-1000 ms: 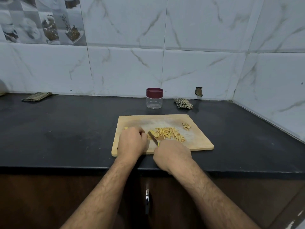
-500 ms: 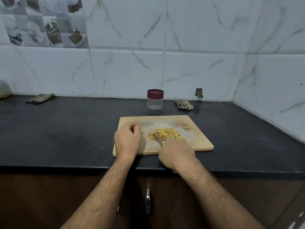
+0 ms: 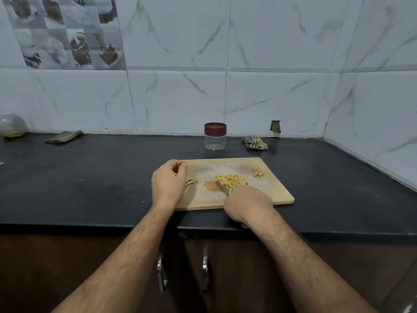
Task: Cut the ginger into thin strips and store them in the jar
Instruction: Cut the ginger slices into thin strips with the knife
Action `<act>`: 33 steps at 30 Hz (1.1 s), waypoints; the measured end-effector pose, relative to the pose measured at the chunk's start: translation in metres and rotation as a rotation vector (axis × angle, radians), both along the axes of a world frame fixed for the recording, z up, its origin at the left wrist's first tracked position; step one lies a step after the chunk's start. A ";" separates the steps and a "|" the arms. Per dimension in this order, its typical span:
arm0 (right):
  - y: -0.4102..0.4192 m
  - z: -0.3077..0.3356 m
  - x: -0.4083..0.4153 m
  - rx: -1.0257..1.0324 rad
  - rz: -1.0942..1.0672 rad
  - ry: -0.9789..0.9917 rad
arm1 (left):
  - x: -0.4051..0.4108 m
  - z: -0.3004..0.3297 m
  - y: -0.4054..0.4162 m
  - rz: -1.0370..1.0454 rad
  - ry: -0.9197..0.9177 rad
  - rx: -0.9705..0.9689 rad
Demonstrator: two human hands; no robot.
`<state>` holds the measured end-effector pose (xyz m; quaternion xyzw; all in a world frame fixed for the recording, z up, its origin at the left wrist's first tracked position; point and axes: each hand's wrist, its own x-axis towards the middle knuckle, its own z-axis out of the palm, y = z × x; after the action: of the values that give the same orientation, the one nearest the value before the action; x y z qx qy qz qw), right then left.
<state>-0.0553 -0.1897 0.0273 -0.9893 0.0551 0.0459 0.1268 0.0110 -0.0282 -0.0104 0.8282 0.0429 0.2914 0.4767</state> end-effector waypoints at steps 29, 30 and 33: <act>0.004 -0.024 0.015 0.372 0.057 -0.066 | 0.029 -0.011 0.031 0.006 0.113 0.134; 0.004 -0.025 0.015 0.373 0.060 -0.073 | 0.031 -0.010 0.033 0.006 0.124 0.156; 0.002 -0.027 0.017 0.368 0.064 -0.085 | 0.037 -0.005 0.036 0.025 0.152 0.199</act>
<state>-0.0387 -0.1875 0.0001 -0.9517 0.0090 0.0173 0.3064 0.0481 0.0081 -0.0158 0.8906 0.0603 0.2365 0.3838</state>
